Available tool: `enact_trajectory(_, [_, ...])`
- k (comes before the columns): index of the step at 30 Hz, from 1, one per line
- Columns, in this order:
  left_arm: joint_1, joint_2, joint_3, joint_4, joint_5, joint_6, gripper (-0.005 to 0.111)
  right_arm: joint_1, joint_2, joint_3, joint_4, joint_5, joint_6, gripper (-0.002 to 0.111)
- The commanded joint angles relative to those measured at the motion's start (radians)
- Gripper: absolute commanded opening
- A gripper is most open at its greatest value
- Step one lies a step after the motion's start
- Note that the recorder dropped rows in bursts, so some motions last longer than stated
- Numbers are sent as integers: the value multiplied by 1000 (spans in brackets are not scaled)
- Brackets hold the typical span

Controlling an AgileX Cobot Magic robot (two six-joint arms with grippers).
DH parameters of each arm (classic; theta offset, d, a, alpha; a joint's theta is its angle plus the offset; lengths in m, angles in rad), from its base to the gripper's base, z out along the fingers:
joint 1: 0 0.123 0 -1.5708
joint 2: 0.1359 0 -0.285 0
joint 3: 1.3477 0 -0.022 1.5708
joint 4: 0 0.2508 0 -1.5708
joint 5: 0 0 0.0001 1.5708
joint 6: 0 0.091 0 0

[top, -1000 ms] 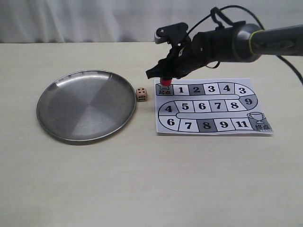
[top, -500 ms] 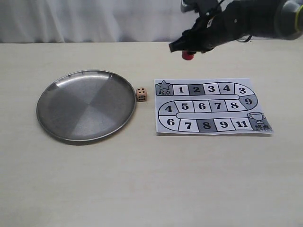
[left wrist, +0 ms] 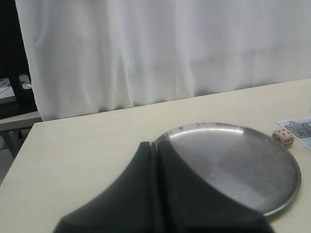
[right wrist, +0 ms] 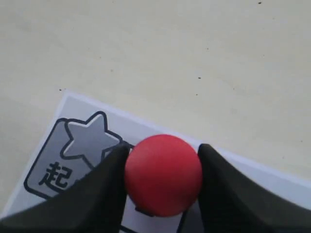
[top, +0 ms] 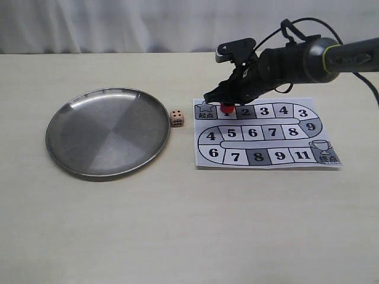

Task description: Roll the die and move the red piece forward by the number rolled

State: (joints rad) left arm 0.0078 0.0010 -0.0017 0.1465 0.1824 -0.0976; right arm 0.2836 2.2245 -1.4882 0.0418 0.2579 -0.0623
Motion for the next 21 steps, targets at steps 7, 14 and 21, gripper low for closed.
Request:
enact_trajectory(7, [-8,-1,2,-2,-9,-1,0,-2,-105,-5,-9,91,-4,5])
enact_trajectory(14, [-8,-1,2,-2,-9,-1,0,-34,-249,-9,-12,84,-2,5])
enact_trajectory(21, [-8,-1,2,-2,-9,-1,0,-50,-210,0,-12,77,-1,5])
